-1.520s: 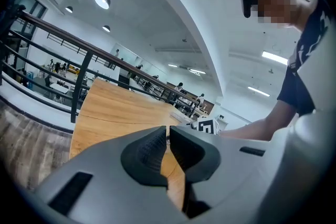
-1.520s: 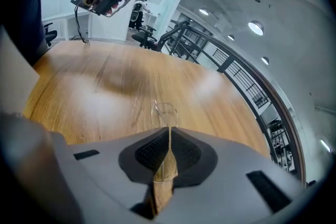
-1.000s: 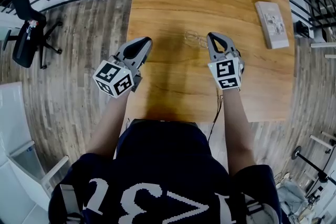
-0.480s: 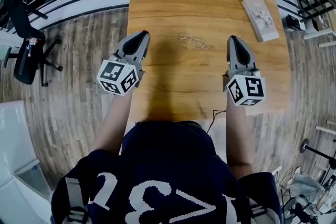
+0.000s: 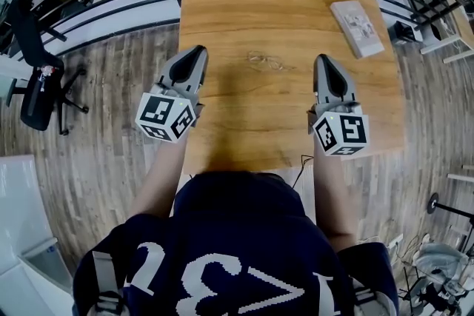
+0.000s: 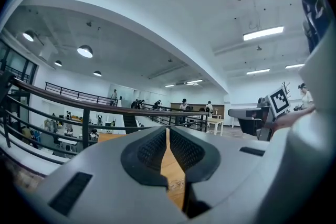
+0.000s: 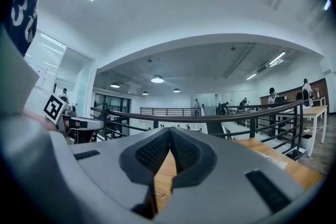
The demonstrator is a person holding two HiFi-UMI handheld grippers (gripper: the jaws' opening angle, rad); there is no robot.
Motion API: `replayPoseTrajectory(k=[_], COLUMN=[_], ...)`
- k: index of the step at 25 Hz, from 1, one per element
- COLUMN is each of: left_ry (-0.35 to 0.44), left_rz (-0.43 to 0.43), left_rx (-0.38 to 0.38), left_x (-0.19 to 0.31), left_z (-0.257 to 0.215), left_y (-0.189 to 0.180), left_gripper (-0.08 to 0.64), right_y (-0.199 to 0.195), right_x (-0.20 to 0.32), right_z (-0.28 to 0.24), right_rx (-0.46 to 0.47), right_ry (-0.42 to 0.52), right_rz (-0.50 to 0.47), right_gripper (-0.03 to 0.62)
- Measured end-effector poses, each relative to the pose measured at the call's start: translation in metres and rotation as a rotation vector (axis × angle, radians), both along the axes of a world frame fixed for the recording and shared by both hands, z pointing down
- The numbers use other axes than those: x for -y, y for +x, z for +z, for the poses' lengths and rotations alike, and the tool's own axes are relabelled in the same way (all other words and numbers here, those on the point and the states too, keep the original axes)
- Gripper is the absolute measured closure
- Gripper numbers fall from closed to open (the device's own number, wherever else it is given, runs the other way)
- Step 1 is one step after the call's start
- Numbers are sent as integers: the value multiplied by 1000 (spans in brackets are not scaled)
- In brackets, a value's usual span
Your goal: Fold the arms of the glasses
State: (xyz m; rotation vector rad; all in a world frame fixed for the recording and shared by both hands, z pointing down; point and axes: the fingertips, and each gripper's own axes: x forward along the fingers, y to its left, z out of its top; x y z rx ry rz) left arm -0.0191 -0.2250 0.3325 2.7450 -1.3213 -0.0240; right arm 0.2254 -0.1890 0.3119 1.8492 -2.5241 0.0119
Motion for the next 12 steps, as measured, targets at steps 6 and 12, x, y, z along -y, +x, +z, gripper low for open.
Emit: replayPoseTrajectory(k=[6, 12], left_ry=[39, 59], left_rz=[-5, 0], left_rx=[4, 3], left_x=[-7, -12], left_z=[-14, -26], left_y=[3, 5], left_gripper=[529, 529], right_y=[-5, -9], right_x=[-7, -11], right_z=[-9, -21], right_rx=[1, -2], right_ry=[21, 37], right_rz=[12, 16], right_gripper=[566, 566])
